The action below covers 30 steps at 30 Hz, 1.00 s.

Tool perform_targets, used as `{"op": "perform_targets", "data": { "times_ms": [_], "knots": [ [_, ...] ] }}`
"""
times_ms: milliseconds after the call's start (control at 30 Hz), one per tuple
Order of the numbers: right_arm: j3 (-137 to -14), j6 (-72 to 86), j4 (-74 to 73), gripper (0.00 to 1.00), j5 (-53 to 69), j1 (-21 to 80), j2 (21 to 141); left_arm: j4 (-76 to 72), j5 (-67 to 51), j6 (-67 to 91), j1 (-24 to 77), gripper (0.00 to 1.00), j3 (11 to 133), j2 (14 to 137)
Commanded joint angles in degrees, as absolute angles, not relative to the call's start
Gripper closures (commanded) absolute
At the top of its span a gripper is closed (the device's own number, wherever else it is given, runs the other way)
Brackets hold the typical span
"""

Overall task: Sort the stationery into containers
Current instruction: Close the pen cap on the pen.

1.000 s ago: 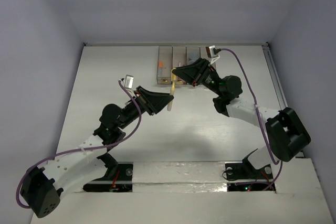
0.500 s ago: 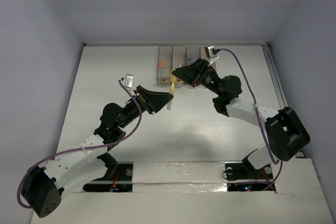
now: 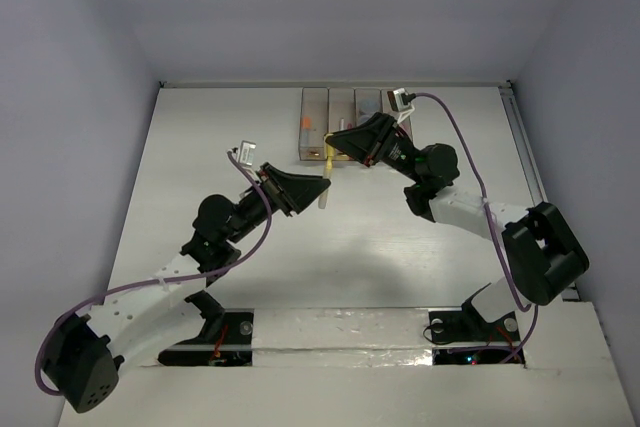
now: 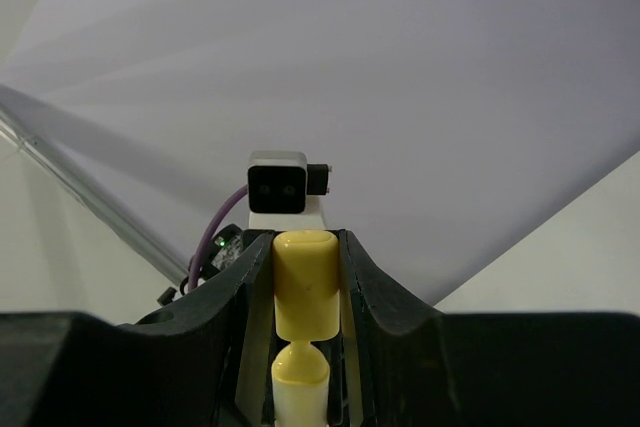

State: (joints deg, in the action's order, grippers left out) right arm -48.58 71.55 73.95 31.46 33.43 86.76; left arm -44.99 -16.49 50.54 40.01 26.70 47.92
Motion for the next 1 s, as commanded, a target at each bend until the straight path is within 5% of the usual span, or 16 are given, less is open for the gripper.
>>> {"op": "perform_targets", "data": {
  "times_ms": [0,967],
  "knots": [
    [-48.69,71.46,85.78,1.0,32.08,33.31,86.4,-49.66,-16.7,51.06,39.46,1.0,26.1,47.46],
    [-46.41,72.34,98.26,1.0,29.53,35.95,89.22,-61.35,-14.5,53.0,38.94,1.0,24.87,50.01]
  ]
}}
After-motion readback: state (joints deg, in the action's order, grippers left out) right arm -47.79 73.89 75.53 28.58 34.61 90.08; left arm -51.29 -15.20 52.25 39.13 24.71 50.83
